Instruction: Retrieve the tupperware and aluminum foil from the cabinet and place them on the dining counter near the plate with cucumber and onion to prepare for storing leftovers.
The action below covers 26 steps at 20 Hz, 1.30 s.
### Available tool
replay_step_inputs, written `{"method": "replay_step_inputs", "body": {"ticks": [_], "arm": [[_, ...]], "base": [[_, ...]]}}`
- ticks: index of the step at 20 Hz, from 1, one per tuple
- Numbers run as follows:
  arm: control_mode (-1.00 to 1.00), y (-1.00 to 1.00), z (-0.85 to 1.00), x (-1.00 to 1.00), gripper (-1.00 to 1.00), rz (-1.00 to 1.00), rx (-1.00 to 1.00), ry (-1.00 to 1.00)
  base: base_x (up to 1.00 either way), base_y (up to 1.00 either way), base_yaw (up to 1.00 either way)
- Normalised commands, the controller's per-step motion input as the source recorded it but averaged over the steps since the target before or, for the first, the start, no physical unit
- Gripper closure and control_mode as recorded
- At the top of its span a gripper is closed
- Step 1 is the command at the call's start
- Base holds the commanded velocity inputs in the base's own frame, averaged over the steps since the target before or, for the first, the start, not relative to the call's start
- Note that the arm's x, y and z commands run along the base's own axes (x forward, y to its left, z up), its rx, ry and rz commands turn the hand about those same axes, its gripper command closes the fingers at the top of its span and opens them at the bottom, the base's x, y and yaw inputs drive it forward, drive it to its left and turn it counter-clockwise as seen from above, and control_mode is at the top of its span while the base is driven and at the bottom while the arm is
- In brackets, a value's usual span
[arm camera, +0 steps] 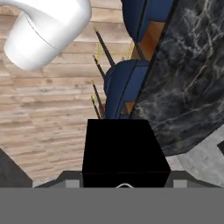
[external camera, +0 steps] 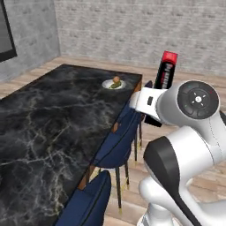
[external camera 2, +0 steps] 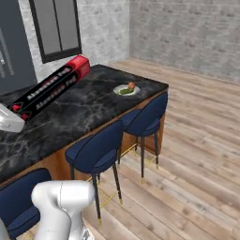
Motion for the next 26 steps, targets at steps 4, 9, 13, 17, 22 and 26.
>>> {"method": "replay_step_inputs", "body": {"ticks": [4,9,13,17,22,26], "arm": [[1.00,0.00,0.00,0.00,1.00,0.00,0.00,0.00],[1.00,0.00,0.00,0.00,1.00,0.00,0.00,0.00],[1.00,0.00,0.00,0.00,1.00,0.00,0.00,0.00],[1.00,0.00,0.00,0.00,1.00,0.00,0.00,0.00],[1.00,0.00,0.00,0.00,1.00,0.00,0.00,0.00],[1.00,0.00,0.00,0.00,1.00,0.00,0.00,0.00]], "base": [[0.66,-0.66,0.51],[0.57,-0.78,0.47],[0.44,-1.00,0.33],[0.40,-1.00,0.29],[0.23,-1.00,0.38],[0.00,-0.97,0.43]]}}
